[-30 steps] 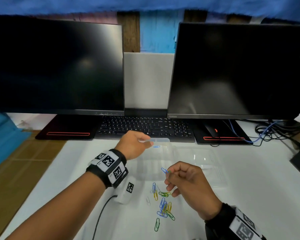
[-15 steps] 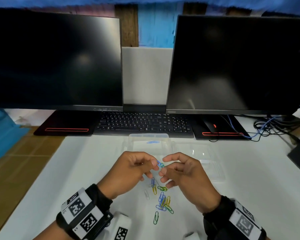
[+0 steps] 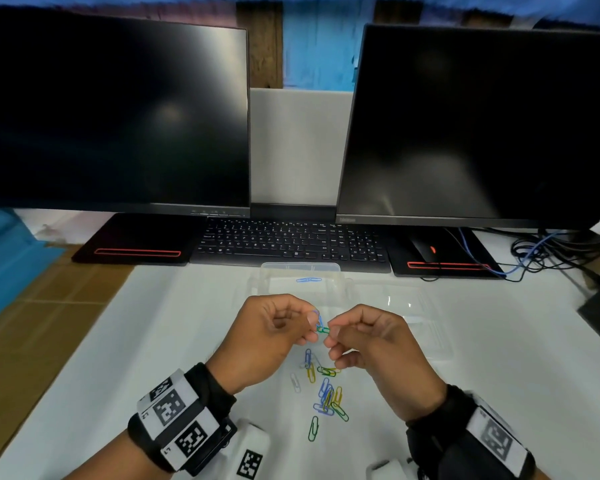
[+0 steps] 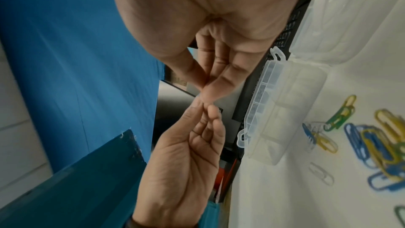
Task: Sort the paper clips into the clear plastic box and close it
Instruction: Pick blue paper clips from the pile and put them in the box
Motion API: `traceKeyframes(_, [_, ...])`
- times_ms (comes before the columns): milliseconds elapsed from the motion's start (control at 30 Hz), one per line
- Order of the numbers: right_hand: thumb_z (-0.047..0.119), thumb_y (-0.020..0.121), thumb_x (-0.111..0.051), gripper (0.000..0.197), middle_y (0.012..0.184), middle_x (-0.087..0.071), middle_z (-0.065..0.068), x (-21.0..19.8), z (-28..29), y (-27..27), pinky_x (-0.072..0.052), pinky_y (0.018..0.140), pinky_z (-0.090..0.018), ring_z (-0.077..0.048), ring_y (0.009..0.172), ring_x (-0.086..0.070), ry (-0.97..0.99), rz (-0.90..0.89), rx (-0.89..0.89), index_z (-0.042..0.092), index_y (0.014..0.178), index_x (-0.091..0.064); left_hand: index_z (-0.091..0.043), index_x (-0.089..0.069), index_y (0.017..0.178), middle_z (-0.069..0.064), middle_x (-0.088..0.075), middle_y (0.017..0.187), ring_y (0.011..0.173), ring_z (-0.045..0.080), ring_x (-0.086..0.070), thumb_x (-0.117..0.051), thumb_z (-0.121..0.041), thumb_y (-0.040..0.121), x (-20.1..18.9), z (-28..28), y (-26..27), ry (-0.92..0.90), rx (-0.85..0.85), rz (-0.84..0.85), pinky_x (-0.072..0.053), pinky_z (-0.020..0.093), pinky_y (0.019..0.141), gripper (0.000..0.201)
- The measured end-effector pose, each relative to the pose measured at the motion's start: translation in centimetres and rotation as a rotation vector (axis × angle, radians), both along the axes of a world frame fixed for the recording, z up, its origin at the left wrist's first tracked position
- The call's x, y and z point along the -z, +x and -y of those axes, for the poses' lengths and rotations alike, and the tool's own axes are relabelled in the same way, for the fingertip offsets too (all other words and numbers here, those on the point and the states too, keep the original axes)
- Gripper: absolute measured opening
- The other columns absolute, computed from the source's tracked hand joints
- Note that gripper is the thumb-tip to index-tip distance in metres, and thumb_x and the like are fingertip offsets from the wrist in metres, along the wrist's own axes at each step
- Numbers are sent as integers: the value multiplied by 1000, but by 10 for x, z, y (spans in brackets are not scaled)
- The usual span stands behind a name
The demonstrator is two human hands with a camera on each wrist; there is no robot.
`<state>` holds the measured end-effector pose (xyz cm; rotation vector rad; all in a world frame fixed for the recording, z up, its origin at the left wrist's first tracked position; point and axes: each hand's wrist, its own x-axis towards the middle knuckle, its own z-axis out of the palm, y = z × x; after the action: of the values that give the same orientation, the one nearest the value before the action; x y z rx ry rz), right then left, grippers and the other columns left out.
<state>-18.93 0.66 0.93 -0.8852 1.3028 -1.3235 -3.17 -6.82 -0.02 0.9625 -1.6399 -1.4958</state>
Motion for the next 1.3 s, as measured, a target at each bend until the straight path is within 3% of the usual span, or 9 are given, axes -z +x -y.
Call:
traceKeyframes(167, [-10,85,-54,12,67,-64,-17,-1,0,-1,-49,49,-24,-19,52,-57,51,104,2,-5,84,-64,-12,-72,81,3,-70,66,62,13,-67,-65,-5,86,1,-1,-3,-49,34,23,-53,22,63,11])
traceKeyframes(300, [-9,85,-54,14,67,-65,-17,-2,-1,0,-49,50,-24,-20,53,-56,52,84,-10,-1,81,-65,-8,-72,82,4,-70,68,64,13,-67,-67,-6,85,-1,0,-3,-50,4,-1,-54,24,64,6])
traceKeyframes(567, [-7,85,-59,10,72,-67,-17,-1,0,-1,-51,51,-25,-20,57,-60,11,72,11,-2,91,-64,-7,-71,82,9,-73,75,74,20,-71,-60,0,87,-2,-3,-3,147,-35,-120,-53,27,66,13])
traceKeyframes(733, [-1,82,-67,13,88,-70,-30,2,-1,2,-53,51,-29,-20,59,-62,25,-5,15,-5,92,-61,-7,-70,85,10,-75,76,74,19,-72,-61,-4,87,-4,-6,-5,206,0,-165,-55,24,64,10])
traceKeyframes(867, [1,80,-70,10,90,-70,-30,4,-1,3,-53,52,-26,-22,64,-66,34,-24,31,-4,88,-66,0,-70,90,16,-76,83,75,19,-73,-65,-9,85,-2,-6,-5,156,-14,-122,-56,24,66,11])
traceKeyframes(967, [0,80,-70,7,91,-74,-24,1,-3,5,-55,58,-28,-23,72,-69,35,2,5,1,87,-71,-2,-72,86,17,-76,83,75,20,-72,-68,-9,83,-2,-5,-4,83,-45,-81,-54,24,65,8])
traceKeyframes(1133, [16,80,-73,12,82,-74,-16,-5,-7,9,-55,62,-29,-22,74,-70,23,8,-23,5,84,-75,-13,-76,76,9,-76,76,71,15,-68,-71,-6,81,-4,-5,0,-31,-27,-25,-53,23,64,11])
traceKeyframes(1300, [-4,81,-68,5,75,-75,-11,-3,-6,7,-56,59,-27,-23,67,-69,18,2,-6,0,82,-71,-11,-76,76,10,-75,73,68,16,-68,-74,-8,79,-7,-6,-1,-21,-11,-39,-52,22,62,4])
